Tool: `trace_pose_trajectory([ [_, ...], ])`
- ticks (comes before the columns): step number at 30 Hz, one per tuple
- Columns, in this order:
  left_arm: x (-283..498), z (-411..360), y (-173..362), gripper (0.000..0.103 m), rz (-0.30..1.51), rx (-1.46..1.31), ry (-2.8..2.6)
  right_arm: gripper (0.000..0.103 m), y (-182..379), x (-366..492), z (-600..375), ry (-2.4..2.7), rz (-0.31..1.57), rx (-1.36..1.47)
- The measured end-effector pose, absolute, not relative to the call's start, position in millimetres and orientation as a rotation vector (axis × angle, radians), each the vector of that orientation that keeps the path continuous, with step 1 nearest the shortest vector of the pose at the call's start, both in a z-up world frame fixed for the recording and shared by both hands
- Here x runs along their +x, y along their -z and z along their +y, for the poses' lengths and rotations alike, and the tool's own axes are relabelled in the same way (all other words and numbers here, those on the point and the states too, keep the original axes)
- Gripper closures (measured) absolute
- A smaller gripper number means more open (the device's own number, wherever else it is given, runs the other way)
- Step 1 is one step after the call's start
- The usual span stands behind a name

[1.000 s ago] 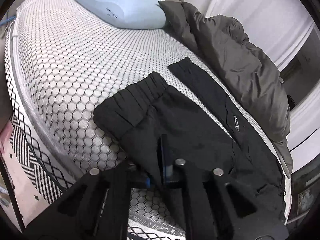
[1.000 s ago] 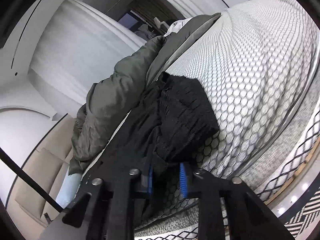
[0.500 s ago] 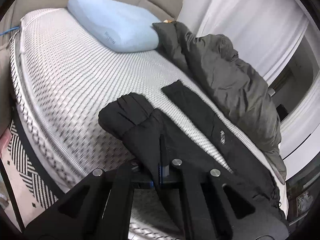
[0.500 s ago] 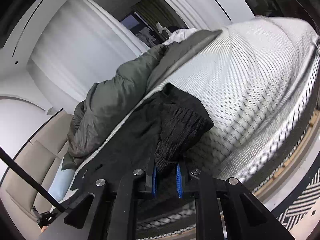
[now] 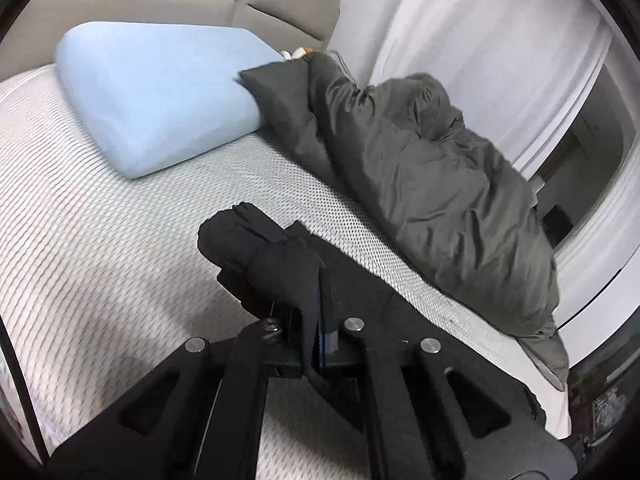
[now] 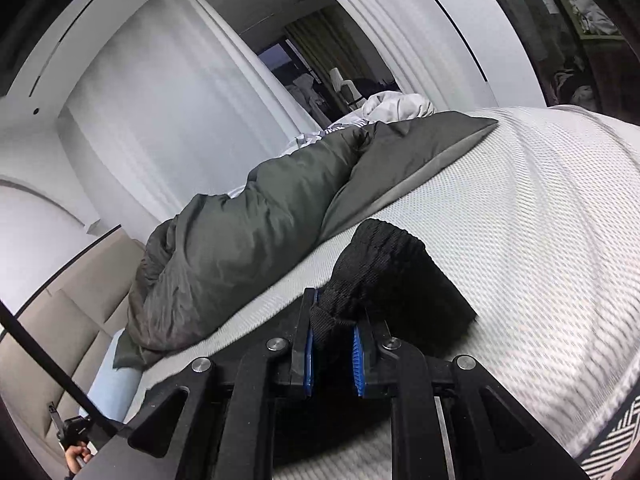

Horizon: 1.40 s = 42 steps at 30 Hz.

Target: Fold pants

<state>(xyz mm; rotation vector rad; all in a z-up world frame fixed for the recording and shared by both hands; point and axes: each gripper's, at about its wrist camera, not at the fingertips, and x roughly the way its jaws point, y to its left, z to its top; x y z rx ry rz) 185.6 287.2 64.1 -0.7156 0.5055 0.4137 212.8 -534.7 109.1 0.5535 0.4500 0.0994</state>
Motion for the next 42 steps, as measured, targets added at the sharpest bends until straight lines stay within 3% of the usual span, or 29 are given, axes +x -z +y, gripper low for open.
trace_pose_trajectory([
  [8, 334.4, 313.9, -46.0, 0.102, 0.665, -0.669, -0.448, 0.089, -106.8, 358.2, -510.2, -0.038, 0.557, 0.506],
  [10, 366.4, 318.1, -33.2, 0.094, 0.73, -0.655, -0.455, 0.087, -98.9, 393.9, -504.7, -0.014, 0.599, 0.494],
  [12, 381.5, 320.5, -23.0, 0.072, 0.768, -0.683, -0.416, 0.07, -83.1, 431.5, -502.4, -0.003, 0.667, 0.518],
  [14, 375.7, 317.7, -26.7, 0.01, 0.724, -0.707, -0.395, 0.042, -67.7, 451.0, -510.4, 0.015, 0.705, 0.601],
  [15, 370.0, 315.4, -29.1, 0.001, 0.702, -0.696, -0.409, 0.036, -66.0, 450.3, -514.3, 0.035, 0.688, 0.628],
  [17, 354.1, 308.1, -38.2, 0.001, 0.662, -0.655, -0.415, 0.011, -68.1, 435.6, -519.2, 0.061, 0.626, 0.651],
  [19, 340.0, 298.1, -44.2, 0.001, 0.657, -0.633, -0.39, 0.008, -69.6, 418.8, -517.2, 0.048, 0.589, 0.639],
  [25, 282.5, 245.1, -42.3, 0.001, 0.647, -0.635, -0.311, 0.003, -60.1, 348.1, -496.6, -0.003, 0.543, 0.68],
  [32, 238.3, 215.5, 13.4, 0.001, 0.749, -0.748, -0.248, 0.003, -12.7, 299.4, -479.1, -0.053, 0.612, 0.741],
  [36, 218.6, 215.9, 41.1, 0.003, 0.771, -0.945, -0.209, 0.003, 4.8, 285.6, -485.7, -0.069, 0.636, 0.8],
  [42, 237.4, 193.6, 48.5, 0.024, 0.784, -0.969, -0.1, 0.007, 12.3, 282.1, -484.0, -0.182, 0.621, 0.877],
])
